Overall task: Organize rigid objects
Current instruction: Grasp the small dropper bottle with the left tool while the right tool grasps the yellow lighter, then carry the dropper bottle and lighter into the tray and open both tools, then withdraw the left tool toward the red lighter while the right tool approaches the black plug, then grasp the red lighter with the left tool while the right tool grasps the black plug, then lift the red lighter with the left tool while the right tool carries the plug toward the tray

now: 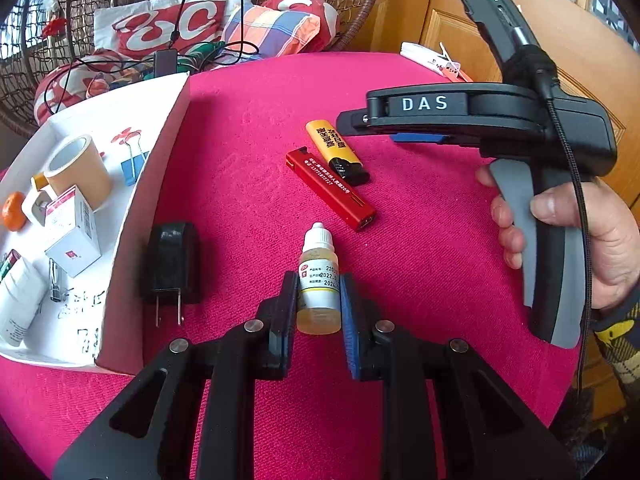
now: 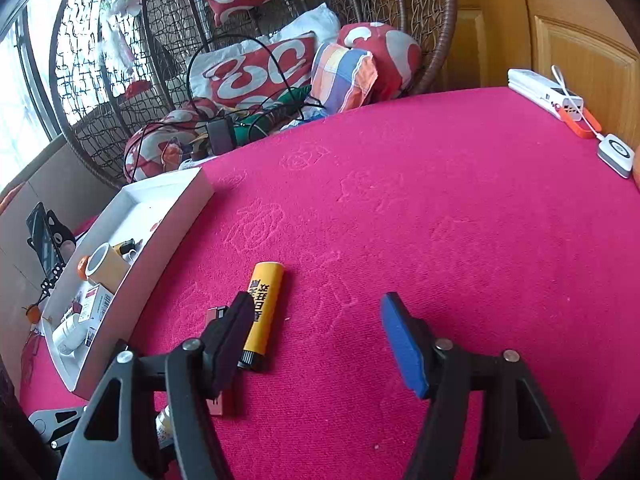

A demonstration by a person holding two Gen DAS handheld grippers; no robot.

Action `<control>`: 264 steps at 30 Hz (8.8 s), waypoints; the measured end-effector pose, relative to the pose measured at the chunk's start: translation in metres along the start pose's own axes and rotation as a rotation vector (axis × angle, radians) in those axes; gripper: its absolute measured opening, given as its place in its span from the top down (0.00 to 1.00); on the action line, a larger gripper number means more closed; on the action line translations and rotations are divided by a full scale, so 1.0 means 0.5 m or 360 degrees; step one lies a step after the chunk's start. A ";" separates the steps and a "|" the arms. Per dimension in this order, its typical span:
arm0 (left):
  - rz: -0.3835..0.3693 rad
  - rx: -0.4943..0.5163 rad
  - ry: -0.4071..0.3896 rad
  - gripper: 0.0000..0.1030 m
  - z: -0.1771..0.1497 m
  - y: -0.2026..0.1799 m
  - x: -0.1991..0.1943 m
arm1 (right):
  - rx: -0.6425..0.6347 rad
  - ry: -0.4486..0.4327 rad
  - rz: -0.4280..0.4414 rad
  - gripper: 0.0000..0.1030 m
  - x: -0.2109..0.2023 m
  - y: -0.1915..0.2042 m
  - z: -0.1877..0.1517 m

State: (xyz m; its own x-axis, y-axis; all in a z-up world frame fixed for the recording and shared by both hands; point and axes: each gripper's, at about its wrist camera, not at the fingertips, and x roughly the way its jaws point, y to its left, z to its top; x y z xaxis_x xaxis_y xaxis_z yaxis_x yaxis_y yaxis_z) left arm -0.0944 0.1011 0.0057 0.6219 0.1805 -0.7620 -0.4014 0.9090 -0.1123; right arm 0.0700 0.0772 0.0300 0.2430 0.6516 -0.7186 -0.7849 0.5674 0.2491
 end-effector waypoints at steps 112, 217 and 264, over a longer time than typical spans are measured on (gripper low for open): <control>0.0631 -0.0834 -0.0624 0.00 0.002 0.357 -0.266 | -0.0476 -0.0287 0.0093 0.00 -0.067 0.234 -0.003; 0.0074 -0.0119 -0.0519 0.84 0.084 -0.012 -0.174 | -0.0254 -0.0455 0.0223 0.41 -0.249 0.018 -0.069; 0.0116 -0.0237 -0.0640 0.84 0.062 0.083 -0.247 | -0.0315 -0.0413 0.0334 0.41 -0.238 0.099 -0.058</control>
State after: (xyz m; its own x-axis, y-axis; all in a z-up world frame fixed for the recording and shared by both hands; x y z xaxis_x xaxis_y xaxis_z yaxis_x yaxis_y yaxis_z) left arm -0.1671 0.1282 0.1149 0.7888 0.4011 -0.4658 -0.5285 0.8295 -0.1806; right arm -0.0141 0.0133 0.1089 0.1815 0.8634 -0.4707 -0.9216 0.3164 0.2250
